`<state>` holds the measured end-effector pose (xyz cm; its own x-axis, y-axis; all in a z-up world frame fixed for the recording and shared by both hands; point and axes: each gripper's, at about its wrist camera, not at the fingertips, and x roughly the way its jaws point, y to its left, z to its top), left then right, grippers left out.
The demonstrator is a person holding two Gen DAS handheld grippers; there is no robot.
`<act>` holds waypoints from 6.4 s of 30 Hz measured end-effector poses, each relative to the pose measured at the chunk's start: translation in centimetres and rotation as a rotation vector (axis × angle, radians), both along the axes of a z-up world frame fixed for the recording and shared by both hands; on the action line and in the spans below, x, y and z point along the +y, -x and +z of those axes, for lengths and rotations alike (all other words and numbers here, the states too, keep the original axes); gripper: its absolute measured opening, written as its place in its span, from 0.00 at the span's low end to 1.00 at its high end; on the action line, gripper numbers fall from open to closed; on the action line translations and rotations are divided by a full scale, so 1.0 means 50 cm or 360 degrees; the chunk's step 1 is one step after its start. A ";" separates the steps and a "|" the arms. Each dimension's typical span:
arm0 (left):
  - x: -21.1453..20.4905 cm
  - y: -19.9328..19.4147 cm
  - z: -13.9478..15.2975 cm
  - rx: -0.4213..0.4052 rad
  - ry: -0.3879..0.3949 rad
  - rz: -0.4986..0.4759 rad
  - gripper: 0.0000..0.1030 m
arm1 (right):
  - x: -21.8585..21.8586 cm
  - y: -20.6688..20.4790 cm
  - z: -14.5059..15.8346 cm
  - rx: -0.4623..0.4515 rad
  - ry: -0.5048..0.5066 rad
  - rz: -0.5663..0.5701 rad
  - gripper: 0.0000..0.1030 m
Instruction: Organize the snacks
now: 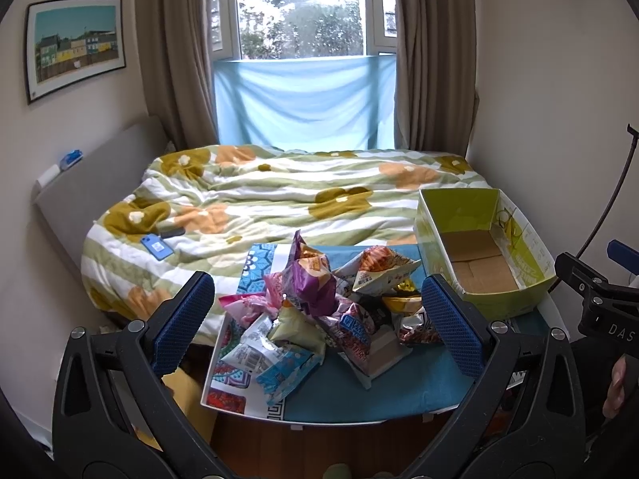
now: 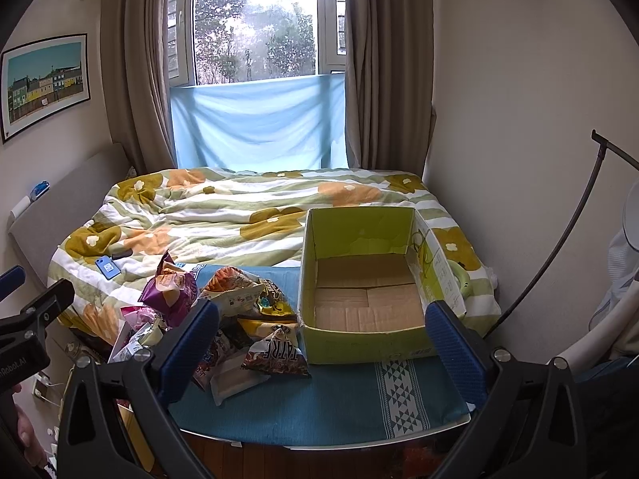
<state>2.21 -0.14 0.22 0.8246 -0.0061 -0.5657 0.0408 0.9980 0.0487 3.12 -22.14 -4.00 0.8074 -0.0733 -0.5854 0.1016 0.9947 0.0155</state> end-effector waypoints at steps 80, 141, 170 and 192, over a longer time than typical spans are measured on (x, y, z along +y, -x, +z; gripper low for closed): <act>0.096 -0.511 -0.408 0.0924 0.0184 -0.0461 0.71 | 0.177 -0.561 -0.346 0.1030 -0.0156 0.0387 1.00; -0.410 -0.562 -0.155 0.0408 0.0257 -0.0452 0.53 | -0.283 -0.462 -0.114 0.0532 -0.0242 0.0232 0.47; -0.517 -0.670 -0.315 0.0707 0.0052 -0.0261 1.00 | -0.464 -0.633 -0.256 0.0717 -0.0367 0.0298 0.47; -0.441 -0.618 -0.277 0.0658 0.0019 -0.0209 1.00 | -0.424 -0.648 -0.287 0.0696 -0.0297 0.0259 1.00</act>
